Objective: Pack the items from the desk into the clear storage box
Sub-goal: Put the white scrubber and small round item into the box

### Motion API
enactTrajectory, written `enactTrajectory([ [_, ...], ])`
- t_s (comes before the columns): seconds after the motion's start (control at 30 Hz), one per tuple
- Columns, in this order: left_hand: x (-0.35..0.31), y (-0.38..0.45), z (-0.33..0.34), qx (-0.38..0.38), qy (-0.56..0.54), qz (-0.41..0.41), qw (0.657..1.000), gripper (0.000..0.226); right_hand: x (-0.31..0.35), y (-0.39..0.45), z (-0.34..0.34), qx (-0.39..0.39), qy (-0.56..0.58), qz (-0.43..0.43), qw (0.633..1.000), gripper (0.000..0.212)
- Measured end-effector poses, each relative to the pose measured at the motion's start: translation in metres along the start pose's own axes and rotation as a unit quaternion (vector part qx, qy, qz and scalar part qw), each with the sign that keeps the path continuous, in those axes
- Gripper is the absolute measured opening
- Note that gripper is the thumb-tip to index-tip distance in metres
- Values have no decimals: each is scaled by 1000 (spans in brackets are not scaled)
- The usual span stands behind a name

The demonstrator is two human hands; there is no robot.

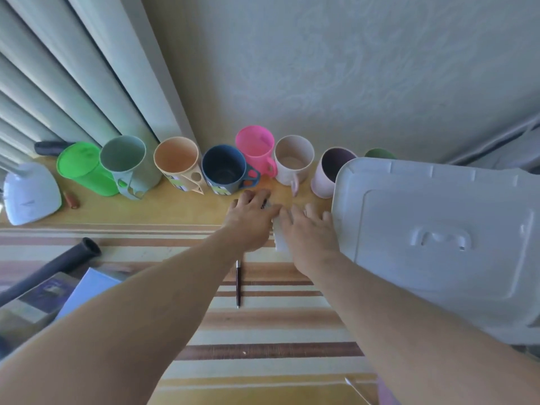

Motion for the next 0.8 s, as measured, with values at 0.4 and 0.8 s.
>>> enactTrajectory([
  [0.4,32,-88,5,5,-57,-35,998,34,31,-90,32,102,31,-65,992,83],
  [0.8,-48,-179,-90,-135,-206,-61,967,73,-48,-187,-120,10,198,-45,979,104],
])
Point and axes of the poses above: each hand's wrist, its own y-axis towards the middle knuckle, its own z-axis out of the palm, x = y × z, the point moved 9 cm from there along y, towards the middle knuckle, and after that the axes turned 5 degrees about z, right-handed, at the moved point
